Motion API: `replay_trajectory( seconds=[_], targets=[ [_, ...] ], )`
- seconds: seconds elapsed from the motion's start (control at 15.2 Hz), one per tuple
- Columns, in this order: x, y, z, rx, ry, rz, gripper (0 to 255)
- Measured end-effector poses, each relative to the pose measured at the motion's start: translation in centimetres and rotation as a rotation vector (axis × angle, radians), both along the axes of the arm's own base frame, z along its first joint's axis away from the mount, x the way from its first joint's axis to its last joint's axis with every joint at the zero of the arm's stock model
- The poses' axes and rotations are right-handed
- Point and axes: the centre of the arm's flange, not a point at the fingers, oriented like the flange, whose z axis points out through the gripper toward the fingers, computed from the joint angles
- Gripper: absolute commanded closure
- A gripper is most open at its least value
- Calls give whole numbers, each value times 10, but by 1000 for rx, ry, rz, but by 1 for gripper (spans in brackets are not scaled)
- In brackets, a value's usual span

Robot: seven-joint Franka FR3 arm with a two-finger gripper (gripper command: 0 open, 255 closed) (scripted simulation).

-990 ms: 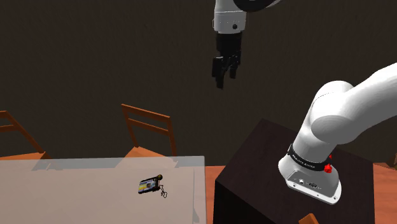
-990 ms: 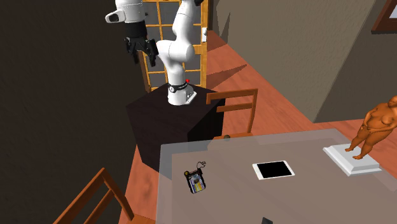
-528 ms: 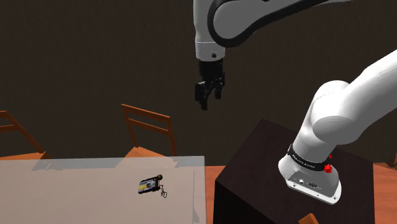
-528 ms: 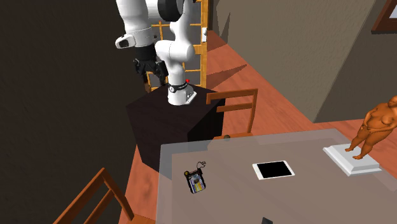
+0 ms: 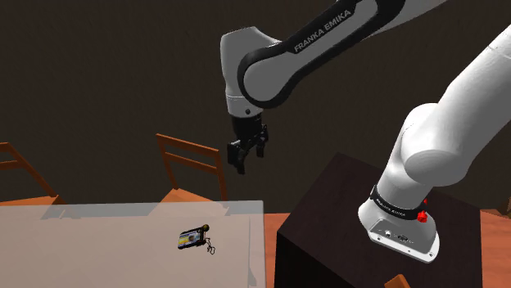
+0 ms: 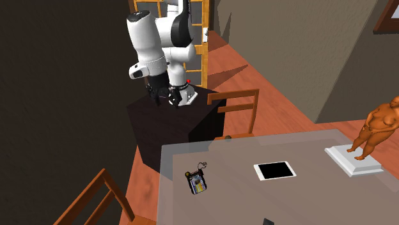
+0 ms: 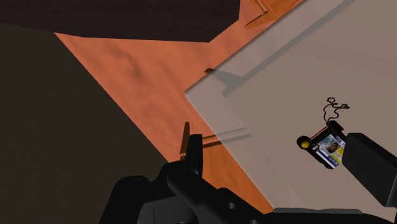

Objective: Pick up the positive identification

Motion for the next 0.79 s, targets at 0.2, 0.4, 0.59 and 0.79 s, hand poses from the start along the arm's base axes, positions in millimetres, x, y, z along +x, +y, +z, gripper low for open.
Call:
replay_trajectory(
  seconds=[0.2, 0.4, 0.59, 0.79],
  targets=[
    [7, 26, -26, 10, 12, 4, 0],
    [16, 53, -52, 21, 24, 7, 0],
    [24, 76, -81, 31, 36, 11, 0],
    [34, 103, -108, 43, 48, 15, 0]
  ],
)
